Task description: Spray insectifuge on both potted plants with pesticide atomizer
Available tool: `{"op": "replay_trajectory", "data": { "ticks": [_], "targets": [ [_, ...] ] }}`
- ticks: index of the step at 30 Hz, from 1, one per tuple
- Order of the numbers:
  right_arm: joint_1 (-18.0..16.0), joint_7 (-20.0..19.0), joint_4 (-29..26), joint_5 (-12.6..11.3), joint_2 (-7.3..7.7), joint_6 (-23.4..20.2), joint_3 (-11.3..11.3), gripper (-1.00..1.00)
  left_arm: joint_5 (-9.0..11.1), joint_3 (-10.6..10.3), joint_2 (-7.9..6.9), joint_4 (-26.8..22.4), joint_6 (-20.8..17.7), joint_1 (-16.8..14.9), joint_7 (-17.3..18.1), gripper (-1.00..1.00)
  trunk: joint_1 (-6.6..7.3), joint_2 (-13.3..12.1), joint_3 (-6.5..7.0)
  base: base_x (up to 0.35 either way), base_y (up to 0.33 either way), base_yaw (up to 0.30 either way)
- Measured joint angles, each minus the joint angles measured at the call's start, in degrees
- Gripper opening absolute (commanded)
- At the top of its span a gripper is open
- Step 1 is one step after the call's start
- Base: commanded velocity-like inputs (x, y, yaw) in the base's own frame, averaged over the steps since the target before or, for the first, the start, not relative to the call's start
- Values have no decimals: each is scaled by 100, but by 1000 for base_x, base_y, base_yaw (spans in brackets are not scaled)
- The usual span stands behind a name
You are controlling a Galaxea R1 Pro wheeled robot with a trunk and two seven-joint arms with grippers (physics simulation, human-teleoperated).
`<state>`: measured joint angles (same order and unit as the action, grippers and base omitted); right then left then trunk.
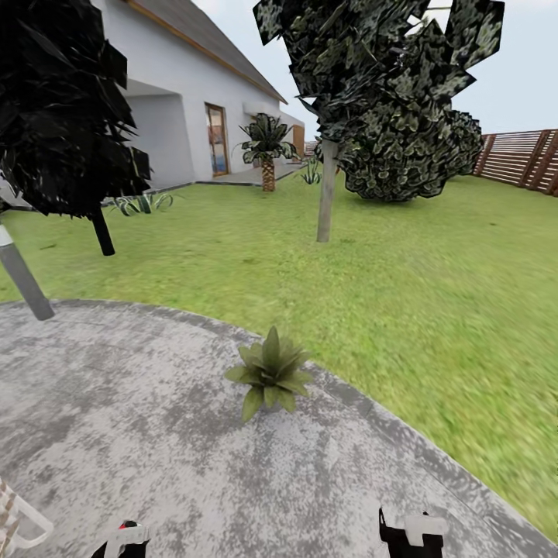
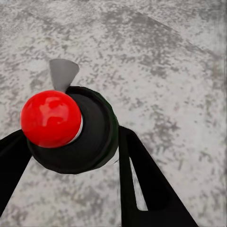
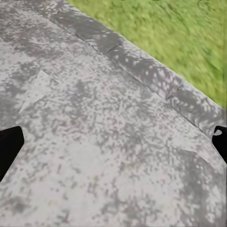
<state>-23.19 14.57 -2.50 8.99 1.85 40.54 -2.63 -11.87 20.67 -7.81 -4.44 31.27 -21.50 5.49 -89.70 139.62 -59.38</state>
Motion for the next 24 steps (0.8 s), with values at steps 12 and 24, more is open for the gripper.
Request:
{"op": "replay_trajectory", "data": {
  "ticks": [12, 24],
  "targets": [
    [0, 3, -4, -3, -1, -3, -6, 100, 1, -1, -1, -1, 0, 1, 8, -100, -1, 0, 0, 40, -70, 125],
    [2, 5, -1, -2, 2, -1, -8, 100, 1, 0, 0, 0, -6, 0, 9, -100, 1, 0, 0, 182, -124, 67]
  ]
}}
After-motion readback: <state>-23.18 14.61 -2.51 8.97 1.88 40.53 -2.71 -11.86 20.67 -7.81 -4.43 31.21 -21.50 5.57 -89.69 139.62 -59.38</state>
